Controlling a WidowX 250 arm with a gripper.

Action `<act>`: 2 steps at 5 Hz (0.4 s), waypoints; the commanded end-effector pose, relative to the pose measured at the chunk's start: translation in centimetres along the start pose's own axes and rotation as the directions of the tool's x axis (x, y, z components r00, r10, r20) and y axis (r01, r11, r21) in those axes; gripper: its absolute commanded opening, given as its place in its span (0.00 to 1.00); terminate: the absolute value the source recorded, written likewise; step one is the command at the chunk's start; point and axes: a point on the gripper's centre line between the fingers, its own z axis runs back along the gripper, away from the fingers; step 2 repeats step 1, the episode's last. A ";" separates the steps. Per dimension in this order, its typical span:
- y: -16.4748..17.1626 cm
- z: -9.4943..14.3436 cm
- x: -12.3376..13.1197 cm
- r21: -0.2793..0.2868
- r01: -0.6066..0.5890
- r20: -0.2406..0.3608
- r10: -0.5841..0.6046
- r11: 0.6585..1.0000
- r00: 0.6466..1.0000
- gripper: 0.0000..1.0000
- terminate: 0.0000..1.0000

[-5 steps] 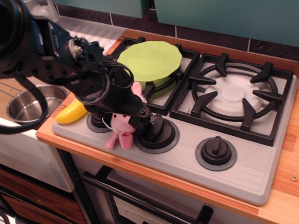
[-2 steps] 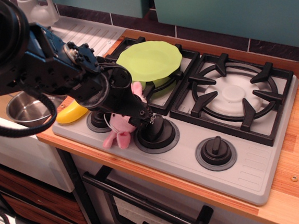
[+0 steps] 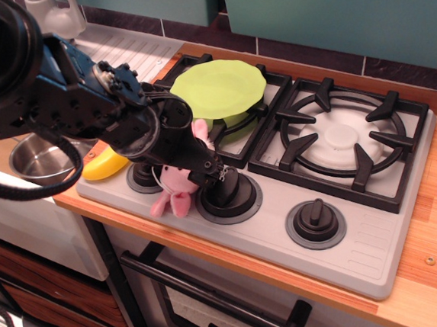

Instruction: End effector reaching stuffedrabbit

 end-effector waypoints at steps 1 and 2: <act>-0.4 -1.1 -1.6 -0.019 0.002 -0.073 -0.004 1.000 0.997 1.00 1.00; -0.4 -1.1 -1.6 -0.019 0.002 -0.073 -0.004 1.000 0.997 1.00 1.00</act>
